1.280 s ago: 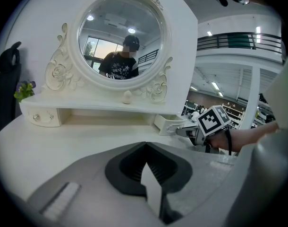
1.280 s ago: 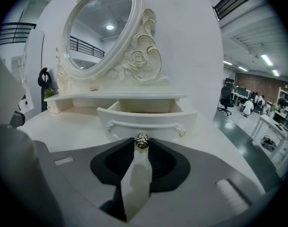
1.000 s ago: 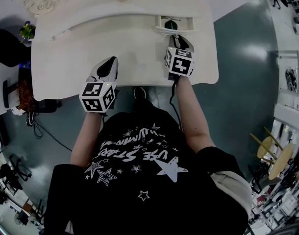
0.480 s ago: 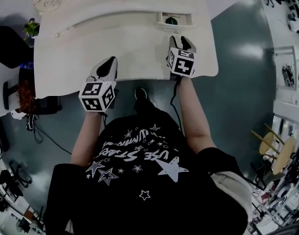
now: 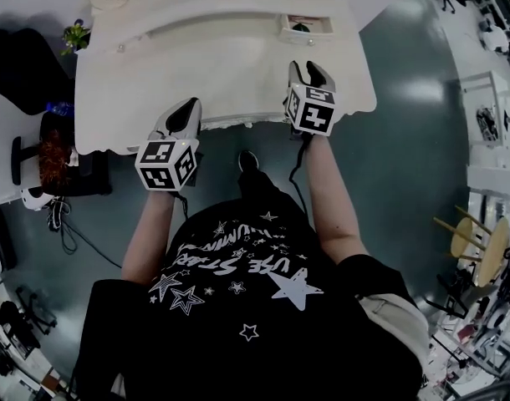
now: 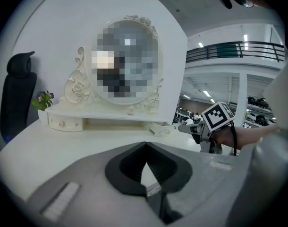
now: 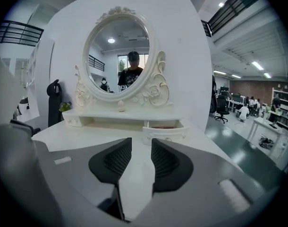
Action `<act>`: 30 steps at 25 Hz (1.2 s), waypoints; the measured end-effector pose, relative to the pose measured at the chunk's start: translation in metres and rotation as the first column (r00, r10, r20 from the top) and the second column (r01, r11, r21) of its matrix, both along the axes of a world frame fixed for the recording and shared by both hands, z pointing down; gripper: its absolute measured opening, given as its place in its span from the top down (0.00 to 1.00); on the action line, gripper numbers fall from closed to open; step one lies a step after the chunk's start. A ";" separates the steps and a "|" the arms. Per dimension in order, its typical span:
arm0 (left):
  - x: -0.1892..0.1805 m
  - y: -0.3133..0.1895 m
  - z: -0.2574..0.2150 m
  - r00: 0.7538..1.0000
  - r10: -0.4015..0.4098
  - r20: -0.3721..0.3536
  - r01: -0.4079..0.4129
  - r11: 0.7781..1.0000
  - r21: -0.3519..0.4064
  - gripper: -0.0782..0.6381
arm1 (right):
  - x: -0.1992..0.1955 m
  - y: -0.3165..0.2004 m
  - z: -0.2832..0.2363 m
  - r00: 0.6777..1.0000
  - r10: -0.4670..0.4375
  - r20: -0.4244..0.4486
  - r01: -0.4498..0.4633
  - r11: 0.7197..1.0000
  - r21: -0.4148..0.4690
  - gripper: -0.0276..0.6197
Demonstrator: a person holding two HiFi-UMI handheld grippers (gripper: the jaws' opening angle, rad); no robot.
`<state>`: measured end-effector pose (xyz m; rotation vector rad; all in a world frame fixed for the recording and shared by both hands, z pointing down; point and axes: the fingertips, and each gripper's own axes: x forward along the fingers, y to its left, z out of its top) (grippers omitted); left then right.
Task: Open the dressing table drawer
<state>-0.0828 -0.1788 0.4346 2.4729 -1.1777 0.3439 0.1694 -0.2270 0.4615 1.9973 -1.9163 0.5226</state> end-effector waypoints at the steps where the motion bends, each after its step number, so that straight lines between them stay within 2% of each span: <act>1: -0.004 0.007 -0.001 1.000 0.003 -0.003 -0.003 1.000 0.005 0.89 | -0.005 0.007 -0.005 1.000 0.006 0.003 -0.006 1.000 0.013 0.73; 7: -0.029 0.052 -0.016 1.000 0.018 -0.021 -0.017 0.999 0.034 0.89 | -0.025 0.056 -0.040 0.998 0.062 -0.009 -0.061 0.993 0.098 0.91; 11: -0.048 0.083 -0.019 0.999 0.025 -0.024 -0.024 0.999 0.036 0.89 | -0.039 0.093 -0.059 0.997 0.081 -0.006 -0.080 0.986 0.145 0.92; 23: -0.096 0.164 -0.025 0.997 0.066 -0.037 -0.064 0.997 0.044 0.89 | -0.086 0.194 -0.073 0.994 0.103 -0.030 -0.098 0.986 0.138 0.92; 30: -0.109 0.199 -0.021 0.995 0.090 -0.045 -0.088 0.995 0.036 0.89 | -0.110 0.246 -0.065 0.995 0.098 -0.035 -0.094 0.989 0.118 0.92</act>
